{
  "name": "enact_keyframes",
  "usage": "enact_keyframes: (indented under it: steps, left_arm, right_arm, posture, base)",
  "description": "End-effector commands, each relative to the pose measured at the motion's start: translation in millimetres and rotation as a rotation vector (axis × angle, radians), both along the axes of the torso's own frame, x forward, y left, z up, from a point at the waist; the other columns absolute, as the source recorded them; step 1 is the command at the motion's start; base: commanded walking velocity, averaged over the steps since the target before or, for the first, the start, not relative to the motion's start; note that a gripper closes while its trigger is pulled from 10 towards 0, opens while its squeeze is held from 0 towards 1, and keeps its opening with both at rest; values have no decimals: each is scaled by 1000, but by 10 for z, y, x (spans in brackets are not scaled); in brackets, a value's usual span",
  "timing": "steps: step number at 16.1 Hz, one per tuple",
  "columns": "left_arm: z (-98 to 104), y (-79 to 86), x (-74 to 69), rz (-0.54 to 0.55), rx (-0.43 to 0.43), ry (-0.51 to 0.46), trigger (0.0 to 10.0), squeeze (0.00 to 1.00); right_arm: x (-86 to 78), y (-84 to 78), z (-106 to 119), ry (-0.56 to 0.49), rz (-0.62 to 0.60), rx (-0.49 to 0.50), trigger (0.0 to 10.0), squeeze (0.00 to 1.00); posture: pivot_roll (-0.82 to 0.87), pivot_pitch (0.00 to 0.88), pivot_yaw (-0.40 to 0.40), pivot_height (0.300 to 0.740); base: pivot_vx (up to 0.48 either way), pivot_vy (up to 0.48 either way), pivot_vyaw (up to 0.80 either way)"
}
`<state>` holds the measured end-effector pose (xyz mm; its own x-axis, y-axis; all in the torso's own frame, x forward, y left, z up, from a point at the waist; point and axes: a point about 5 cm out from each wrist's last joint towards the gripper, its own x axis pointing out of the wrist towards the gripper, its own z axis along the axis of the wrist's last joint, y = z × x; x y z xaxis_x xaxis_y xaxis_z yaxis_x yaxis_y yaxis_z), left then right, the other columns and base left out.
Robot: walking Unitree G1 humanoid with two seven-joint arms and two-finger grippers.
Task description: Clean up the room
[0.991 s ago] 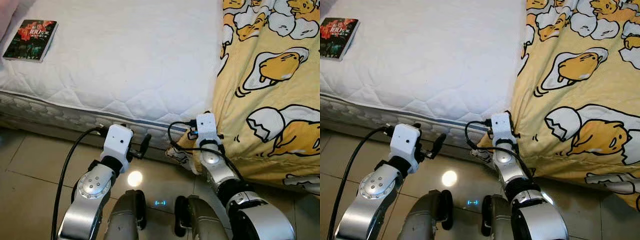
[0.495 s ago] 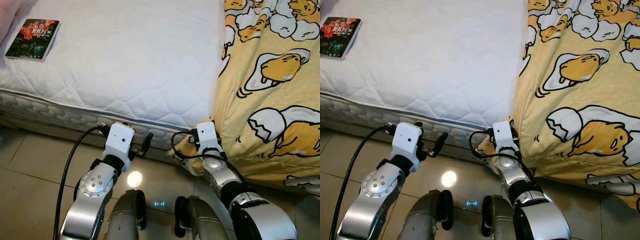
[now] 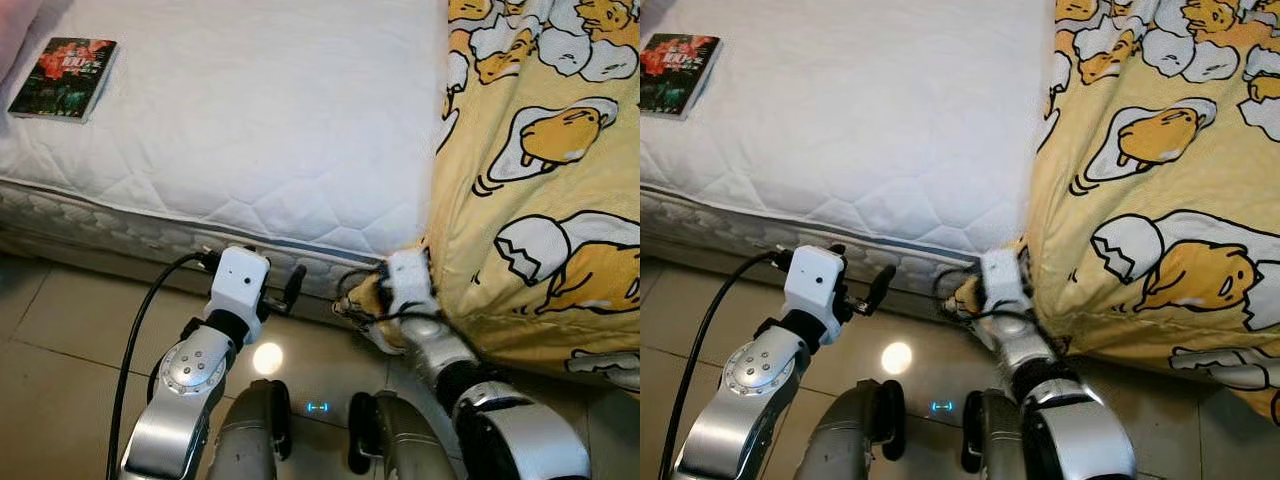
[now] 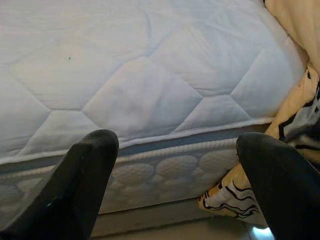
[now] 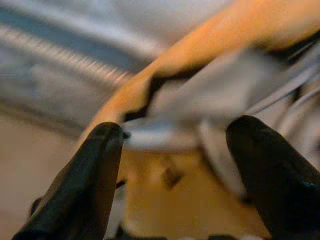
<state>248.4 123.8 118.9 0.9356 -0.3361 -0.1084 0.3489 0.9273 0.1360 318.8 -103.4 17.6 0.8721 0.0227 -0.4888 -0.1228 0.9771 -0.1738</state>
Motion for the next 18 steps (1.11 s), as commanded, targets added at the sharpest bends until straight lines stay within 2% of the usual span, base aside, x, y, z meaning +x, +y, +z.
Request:
enact_keyframes:
  steps: [1, 2, 5, 7, 9, 10, 11, 12, 13, 18]
  left_arm:
    - [-58, 8, -42, -1, 11, 21, 10000, 0]
    - [-58, 18, -43, -1, 13, 21, 10000, 0]
    - [-59, 22, -32, -1, 18, 21, 10000, 0]
    - [-57, 18, -29, -2, 18, 20, 10000, 0]
    - [-56, 21, -34, -3, 19, 18, 10000, 0]
    - [-56, 25, -36, -2, 20, 17, 10000, 0]
    - [-55, 25, -37, -2, 21, 16, 10000, 0]
    - [-54, 22, -34, -3, 21, 15, 10000, 0]
    - [-53, 21, -33, -4, 21, 15, 10000, 0]
    - [-48, 16, -25, -16, 30, 9, 10000, 0]
  right_arm:
    - [-130, 11, -152, 80, 9, 4, 2588, 0]
    - [-143, 44, -161, 86, 20, 25, 0, 0]
    - [-147, 99, -153, 73, 49, 32, 0, 0]
    - [-130, 111, -123, 34, 66, 3, 0, 0]
    - [-24, 169, 71, -160, 106, -96, 0, 0]
    - [-3, 177, 126, -214, 101, -106, 10000, 0]
    - [15, 168, 188, -280, 77, -113, 10000, 0]
    - [23, 154, 227, -323, 53, -111, 10000, 824]
    - [20, 153, 235, -333, 41, -88, 10000, 1000]
    - [67, 130, 295, -367, 20, -113, 10000, 1000]
  posture:
    - [180, 293, -11, 699]
    - [182, 293, -9, 699]
    - [181, 290, -8, 699]
    - [179, 289, -7, 699]
    - [179, 287, -9, 699]
    - [179, 287, -9, 699]
    - [177, 287, -9, 699]
    - [175, 287, -8, 699]
    - [174, 287, -5, 699]
    - [179, 285, 0, 699]
  base:
    - [0, 0, 0]
    - [0, 0, 0]
    - [0, 0, 0]
    - [0, 0, 0]
    - [0, 0, 0]
    - [0, 0, 0]
    - [0, 0, 0]
    - [0, 0, 0]
    - [0, 0, 0]
    - [0, 0, 0]
